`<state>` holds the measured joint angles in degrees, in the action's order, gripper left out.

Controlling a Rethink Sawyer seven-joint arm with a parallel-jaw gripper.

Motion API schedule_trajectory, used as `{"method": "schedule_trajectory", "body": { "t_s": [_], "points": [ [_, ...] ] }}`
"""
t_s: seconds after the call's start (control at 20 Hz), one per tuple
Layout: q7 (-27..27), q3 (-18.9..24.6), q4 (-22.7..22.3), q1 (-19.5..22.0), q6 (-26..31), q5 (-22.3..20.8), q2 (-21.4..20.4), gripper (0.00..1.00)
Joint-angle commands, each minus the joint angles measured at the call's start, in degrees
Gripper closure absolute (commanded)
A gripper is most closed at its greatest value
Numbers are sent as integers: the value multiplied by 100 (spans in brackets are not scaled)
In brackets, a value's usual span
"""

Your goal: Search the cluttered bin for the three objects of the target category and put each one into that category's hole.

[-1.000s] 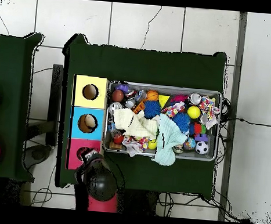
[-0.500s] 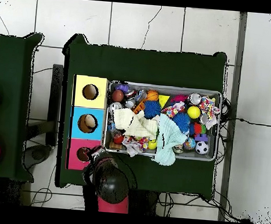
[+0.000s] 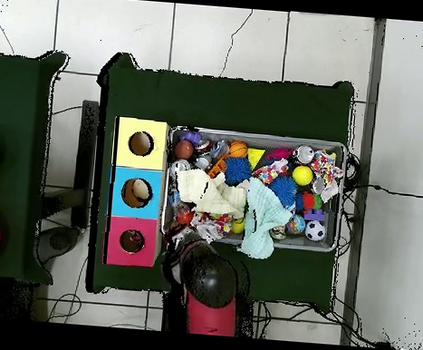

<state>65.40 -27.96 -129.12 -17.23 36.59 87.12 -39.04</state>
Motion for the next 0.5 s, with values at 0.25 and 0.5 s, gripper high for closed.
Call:
{"method": "schedule_trajectory", "body": {
  "t_s": [0.25, 0.5],
  "points": [
    [-763, 429, 178, 1315, -1083, -795, 267, 100],
    [-1088, 814, -338, 1533, -1537, -503, -93, 100]
  ]
}}
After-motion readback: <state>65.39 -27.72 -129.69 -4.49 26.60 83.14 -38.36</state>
